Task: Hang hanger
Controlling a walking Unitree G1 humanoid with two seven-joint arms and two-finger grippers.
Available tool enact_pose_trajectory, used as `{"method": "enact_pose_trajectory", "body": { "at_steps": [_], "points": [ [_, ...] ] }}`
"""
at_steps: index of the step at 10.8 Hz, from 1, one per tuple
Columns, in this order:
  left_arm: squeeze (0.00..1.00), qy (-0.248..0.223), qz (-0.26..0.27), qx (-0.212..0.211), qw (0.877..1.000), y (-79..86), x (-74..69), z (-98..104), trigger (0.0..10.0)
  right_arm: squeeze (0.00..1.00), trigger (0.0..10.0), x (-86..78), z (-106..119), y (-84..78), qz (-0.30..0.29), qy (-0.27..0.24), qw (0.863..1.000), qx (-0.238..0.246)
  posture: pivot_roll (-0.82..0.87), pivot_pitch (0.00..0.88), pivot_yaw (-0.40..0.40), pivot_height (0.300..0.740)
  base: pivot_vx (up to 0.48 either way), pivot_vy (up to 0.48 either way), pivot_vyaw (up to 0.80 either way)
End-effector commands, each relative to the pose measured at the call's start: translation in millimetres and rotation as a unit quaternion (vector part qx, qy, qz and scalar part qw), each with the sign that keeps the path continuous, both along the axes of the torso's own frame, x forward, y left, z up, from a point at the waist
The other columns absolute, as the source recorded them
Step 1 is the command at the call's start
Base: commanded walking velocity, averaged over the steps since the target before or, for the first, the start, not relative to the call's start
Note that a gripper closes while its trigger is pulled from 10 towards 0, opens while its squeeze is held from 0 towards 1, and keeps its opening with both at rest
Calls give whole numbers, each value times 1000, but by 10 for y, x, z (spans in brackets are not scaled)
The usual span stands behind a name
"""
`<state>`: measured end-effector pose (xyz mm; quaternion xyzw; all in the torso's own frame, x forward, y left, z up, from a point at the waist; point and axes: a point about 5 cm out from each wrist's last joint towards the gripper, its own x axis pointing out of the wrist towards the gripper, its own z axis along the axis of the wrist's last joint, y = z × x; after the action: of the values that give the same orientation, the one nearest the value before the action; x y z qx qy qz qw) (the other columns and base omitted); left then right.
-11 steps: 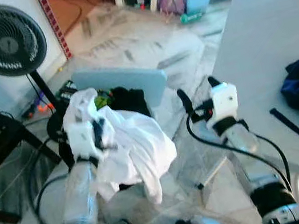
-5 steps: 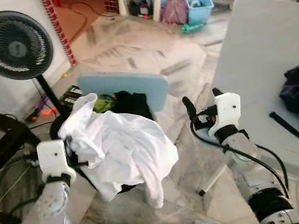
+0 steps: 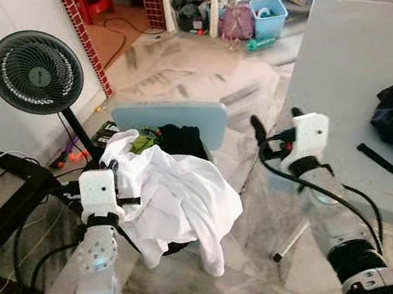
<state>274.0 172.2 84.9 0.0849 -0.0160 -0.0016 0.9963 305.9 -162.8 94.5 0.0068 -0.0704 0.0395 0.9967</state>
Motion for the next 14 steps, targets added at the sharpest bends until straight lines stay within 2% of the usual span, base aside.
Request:
{"method": "enact_pose_trajectory", "body": {
  "at_steps": [1,3,5,12,14],
  "points": [
    [0,-7,1,7,1000,-18,3,40,10000,0,10000,-8,-26,1,6,6,1000,-1,39,59,-24,740,0,0,0],
    [0,-8,-1,-10,1000,-127,-26,33,10000,0,10000,19,-13,44,12,5,1000,-2,40,64,-36,740,0,0,0],
    [0,-7,-6,-8,1000,-146,-33,27,10000,0,10000,27,10,41,16,2,1000,-5,33,71,-42,740,0,0,0],
    [0,1,-12,-16,1000,-184,-39,-2,10000,0,10000,-21,-10,35,22,5,1000,-13,12,86,-49,740,-299,0,0],
    [0,-3,-14,-15,1000,-194,-15,14,10000,0,10000,-14,-8,22,22,7,1000,-15,10,85,-51,740,-120,0,0]
  ]
}}
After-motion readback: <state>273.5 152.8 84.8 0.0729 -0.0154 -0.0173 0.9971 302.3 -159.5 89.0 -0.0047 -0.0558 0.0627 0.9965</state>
